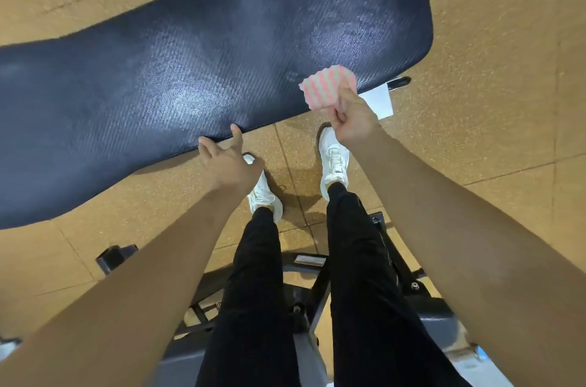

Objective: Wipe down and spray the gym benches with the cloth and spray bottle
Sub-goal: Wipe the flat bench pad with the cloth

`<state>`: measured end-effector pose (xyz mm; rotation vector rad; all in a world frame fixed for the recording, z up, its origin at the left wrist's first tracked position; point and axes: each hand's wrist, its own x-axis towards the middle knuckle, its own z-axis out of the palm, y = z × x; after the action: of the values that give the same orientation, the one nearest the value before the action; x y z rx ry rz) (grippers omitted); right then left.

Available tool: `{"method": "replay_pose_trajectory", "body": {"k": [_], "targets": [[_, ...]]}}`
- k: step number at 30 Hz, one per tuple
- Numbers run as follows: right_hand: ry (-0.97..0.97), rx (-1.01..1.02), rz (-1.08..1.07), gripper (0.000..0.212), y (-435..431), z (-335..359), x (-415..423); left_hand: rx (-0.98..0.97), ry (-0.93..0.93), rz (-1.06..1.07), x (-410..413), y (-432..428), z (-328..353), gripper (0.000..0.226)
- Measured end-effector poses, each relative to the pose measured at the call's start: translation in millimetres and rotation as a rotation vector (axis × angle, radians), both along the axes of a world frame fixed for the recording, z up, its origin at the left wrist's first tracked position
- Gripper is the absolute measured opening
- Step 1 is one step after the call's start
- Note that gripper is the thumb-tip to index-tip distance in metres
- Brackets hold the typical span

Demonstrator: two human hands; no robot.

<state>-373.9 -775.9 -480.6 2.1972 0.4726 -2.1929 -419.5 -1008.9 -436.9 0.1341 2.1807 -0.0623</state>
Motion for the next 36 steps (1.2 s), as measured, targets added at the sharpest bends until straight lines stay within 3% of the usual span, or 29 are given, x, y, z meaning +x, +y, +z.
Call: {"method": "replay_pose_trajectory", "body": {"k": [6, 13, 18, 21, 24, 28, 36], "targets": [[-0.081, 0.073, 0.018, 0.030, 44, 4, 12, -0.020, 0.054, 0.156, 4, 20, -3, 0.094], [-0.064, 0.166, 0.080, 0.026, 90, 13, 17, -0.015, 0.142, 0.403, 1, 79, 3, 0.093], [-0.066, 0.239, 0.057, 0.040, 122, 12, 18, 0.203, 0.260, 0.102, -5, 121, 2, 0.079], [-0.071, 0.261, 0.028, 0.034, 134, 3, 22, 0.248, 0.212, -0.072, -8, 138, -4, 0.077], [-0.083, 0.333, 0.041, 0.032, 154, -6, 24, 0.214, 0.135, -0.086, -6, 149, -6, 0.082], [0.029, 0.485, 0.253, 0.054, 176, -3, 17, 0.171, 0.089, -0.155, -9, 153, -4, 0.088], [0.026, 0.638, 0.748, 0.048, 202, 8, -25, 0.121, 0.069, -0.198, -12, 156, -2, 0.091]]}}
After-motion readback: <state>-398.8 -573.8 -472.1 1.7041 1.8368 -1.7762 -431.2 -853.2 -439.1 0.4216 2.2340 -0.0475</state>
